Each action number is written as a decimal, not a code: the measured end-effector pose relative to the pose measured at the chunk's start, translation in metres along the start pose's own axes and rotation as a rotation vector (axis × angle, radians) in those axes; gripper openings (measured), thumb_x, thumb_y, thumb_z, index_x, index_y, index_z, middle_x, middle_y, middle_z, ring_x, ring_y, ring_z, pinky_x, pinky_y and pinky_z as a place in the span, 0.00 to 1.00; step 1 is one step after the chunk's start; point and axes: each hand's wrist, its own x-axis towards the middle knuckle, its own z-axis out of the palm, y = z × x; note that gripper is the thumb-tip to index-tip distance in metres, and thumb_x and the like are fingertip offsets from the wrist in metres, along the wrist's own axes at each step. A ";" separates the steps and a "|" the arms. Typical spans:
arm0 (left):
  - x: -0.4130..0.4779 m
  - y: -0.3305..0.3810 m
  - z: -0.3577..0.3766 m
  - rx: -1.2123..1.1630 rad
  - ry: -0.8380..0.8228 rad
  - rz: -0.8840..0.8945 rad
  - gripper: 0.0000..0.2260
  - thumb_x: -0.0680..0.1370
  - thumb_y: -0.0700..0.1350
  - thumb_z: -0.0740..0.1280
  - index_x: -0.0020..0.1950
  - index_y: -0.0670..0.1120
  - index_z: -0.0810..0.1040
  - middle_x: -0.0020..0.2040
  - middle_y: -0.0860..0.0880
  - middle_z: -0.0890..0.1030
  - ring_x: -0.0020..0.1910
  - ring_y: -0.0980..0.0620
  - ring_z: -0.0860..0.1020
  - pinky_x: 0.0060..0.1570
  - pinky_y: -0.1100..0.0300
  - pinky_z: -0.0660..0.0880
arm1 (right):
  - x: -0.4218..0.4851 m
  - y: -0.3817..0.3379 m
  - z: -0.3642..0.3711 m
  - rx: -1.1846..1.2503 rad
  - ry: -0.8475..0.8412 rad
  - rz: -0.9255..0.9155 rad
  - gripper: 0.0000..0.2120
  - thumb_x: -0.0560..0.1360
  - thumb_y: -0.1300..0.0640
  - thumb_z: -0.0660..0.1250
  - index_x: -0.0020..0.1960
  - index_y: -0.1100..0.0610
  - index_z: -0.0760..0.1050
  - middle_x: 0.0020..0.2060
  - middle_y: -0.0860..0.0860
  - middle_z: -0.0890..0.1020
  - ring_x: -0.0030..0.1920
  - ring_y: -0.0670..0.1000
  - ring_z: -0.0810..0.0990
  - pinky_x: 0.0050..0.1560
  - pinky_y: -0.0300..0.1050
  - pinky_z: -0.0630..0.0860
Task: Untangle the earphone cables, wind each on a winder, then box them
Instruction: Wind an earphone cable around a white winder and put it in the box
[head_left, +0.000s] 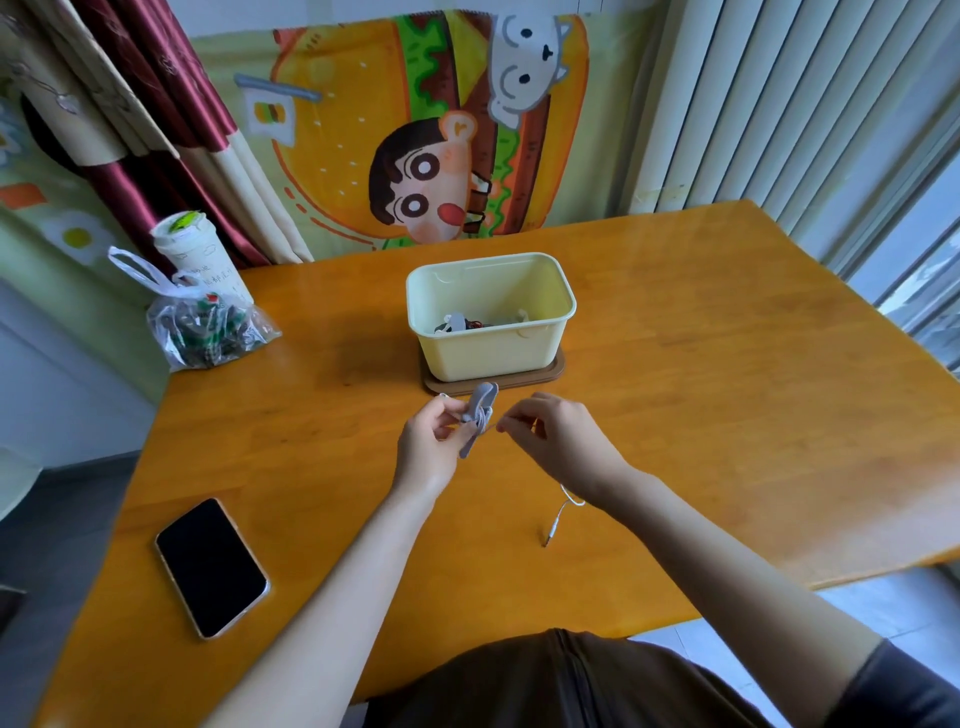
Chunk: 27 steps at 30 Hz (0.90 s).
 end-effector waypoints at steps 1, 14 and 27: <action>-0.001 -0.001 -0.002 0.032 -0.028 0.008 0.05 0.77 0.38 0.68 0.45 0.48 0.78 0.44 0.47 0.82 0.45 0.48 0.79 0.40 0.58 0.74 | 0.003 0.002 -0.005 -0.006 0.006 0.002 0.06 0.76 0.57 0.67 0.46 0.58 0.82 0.39 0.47 0.77 0.33 0.38 0.71 0.37 0.28 0.66; -0.018 0.000 -0.002 -0.123 -0.395 -0.141 0.07 0.77 0.34 0.66 0.53 0.43 0.78 0.48 0.48 0.82 0.46 0.54 0.78 0.41 0.66 0.74 | 0.011 0.028 -0.016 0.116 0.034 0.145 0.04 0.73 0.57 0.71 0.41 0.57 0.79 0.36 0.41 0.76 0.37 0.42 0.73 0.38 0.27 0.68; -0.008 0.025 0.007 -0.945 -0.181 -0.338 0.08 0.79 0.34 0.59 0.53 0.44 0.76 0.49 0.46 0.83 0.47 0.54 0.78 0.48 0.64 0.71 | -0.005 0.015 0.025 0.280 -0.073 0.264 0.09 0.79 0.56 0.62 0.41 0.55 0.77 0.31 0.45 0.77 0.27 0.40 0.71 0.32 0.33 0.68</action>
